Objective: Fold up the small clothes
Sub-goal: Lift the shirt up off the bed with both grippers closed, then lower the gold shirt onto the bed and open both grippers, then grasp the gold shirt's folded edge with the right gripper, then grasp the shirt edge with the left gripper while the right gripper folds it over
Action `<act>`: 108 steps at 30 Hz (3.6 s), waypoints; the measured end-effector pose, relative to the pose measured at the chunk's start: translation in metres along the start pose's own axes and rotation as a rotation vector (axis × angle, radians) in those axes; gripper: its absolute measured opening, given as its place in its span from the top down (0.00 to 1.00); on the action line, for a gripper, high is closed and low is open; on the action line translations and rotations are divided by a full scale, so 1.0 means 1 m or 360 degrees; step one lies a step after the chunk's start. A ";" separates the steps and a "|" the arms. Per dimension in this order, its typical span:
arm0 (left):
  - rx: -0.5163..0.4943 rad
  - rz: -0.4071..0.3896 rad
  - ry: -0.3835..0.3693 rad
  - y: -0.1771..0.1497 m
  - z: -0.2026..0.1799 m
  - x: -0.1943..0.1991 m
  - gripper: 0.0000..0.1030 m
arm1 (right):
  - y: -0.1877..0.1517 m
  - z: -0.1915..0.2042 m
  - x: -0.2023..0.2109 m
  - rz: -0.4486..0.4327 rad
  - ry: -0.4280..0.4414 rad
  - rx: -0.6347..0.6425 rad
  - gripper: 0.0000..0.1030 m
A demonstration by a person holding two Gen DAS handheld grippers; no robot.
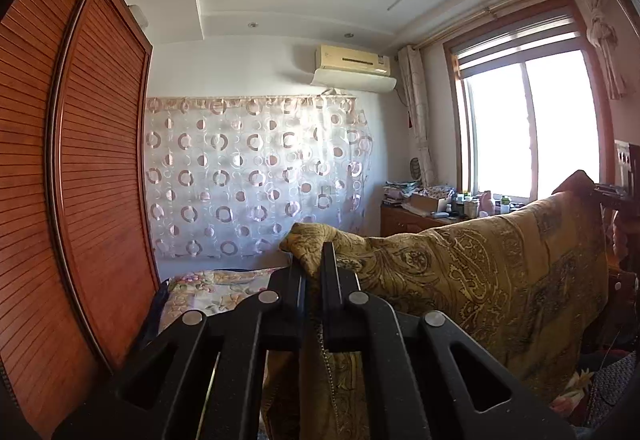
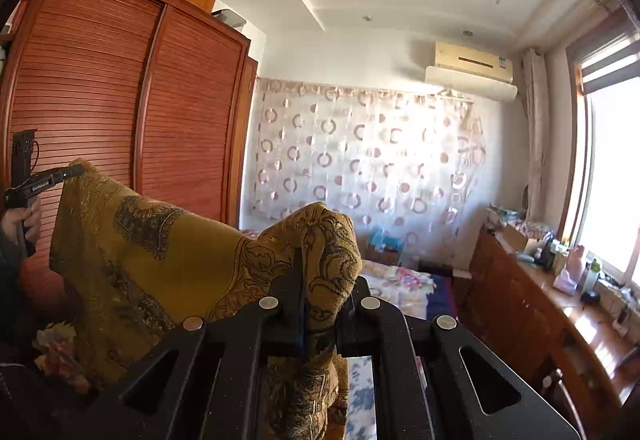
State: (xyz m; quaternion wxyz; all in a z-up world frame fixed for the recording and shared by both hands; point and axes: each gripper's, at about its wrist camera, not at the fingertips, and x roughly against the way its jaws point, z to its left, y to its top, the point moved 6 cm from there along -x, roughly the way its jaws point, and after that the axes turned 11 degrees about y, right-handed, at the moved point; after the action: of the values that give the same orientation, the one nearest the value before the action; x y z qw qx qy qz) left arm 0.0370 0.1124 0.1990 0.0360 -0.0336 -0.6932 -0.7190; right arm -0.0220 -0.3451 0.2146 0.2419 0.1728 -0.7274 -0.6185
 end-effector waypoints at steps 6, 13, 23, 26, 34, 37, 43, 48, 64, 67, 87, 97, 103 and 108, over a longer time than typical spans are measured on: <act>-0.0009 0.0153 0.0093 -0.027 0.002 -0.080 0.94 | -0.013 -0.008 -0.085 0.0148 -0.0051 -0.0020 0.91; -0.0035 0.0453 0.0099 -0.109 -0.001 -0.209 0.91 | -0.070 -0.049 -0.224 0.0468 -0.0103 -0.0278 0.83; -0.0010 0.0712 -0.0043 -0.178 -0.017 -0.198 0.21 | -0.174 -0.040 -0.281 0.0800 -0.0215 -0.0404 0.50; -0.0006 0.0726 -0.0070 -0.183 -0.022 -0.180 0.21 | -0.177 -0.042 -0.271 0.0800 -0.0169 -0.0430 0.49; -0.0068 0.0839 -0.0085 -0.224 -0.047 -0.156 0.21 | -0.212 -0.072 -0.249 0.0842 -0.0107 -0.0559 0.49; -0.0093 0.0916 -0.0111 -0.247 -0.059 -0.150 0.21 | -0.229 -0.081 -0.248 0.0891 -0.0119 -0.0597 0.49; -0.0141 0.1060 -0.0137 -0.283 -0.073 -0.148 0.21 | -0.250 -0.097 -0.255 0.0978 -0.0183 -0.0684 0.54; -0.0152 0.1167 -0.0101 -0.305 -0.073 -0.152 0.21 | -0.257 -0.096 -0.265 0.1018 -0.0182 -0.0695 0.72; -0.0245 0.1244 -0.0094 -0.327 -0.079 -0.152 0.17 | -0.273 -0.087 -0.273 0.0979 -0.0171 -0.0626 0.75; -0.0225 0.1225 -0.0097 -0.323 -0.079 -0.151 0.35 | -0.275 -0.084 -0.274 0.0984 -0.0177 -0.0618 0.75; -0.0102 0.1079 0.0226 -0.285 -0.009 -0.180 0.73 | -0.275 -0.081 -0.271 0.1004 -0.0193 -0.0573 0.75; -0.0190 0.1168 0.0297 -0.300 -0.004 -0.194 0.70 | -0.275 -0.082 -0.271 0.1004 -0.0190 -0.0572 0.75; -0.0219 0.1188 0.0313 -0.305 -0.002 -0.197 0.62 | -0.275 -0.082 -0.271 0.1004 -0.0190 -0.0572 0.75; -0.0240 0.1159 0.0282 -0.304 -0.004 -0.197 0.88 | -0.275 -0.082 -0.271 0.1004 -0.0190 -0.0572 0.75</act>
State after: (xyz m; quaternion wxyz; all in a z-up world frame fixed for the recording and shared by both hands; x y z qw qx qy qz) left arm 0.2030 0.1205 -0.1224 0.3462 -0.2179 -0.5753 -0.7083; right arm 0.2344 -0.3106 -0.0840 0.4042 -0.1416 -0.6375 -0.6404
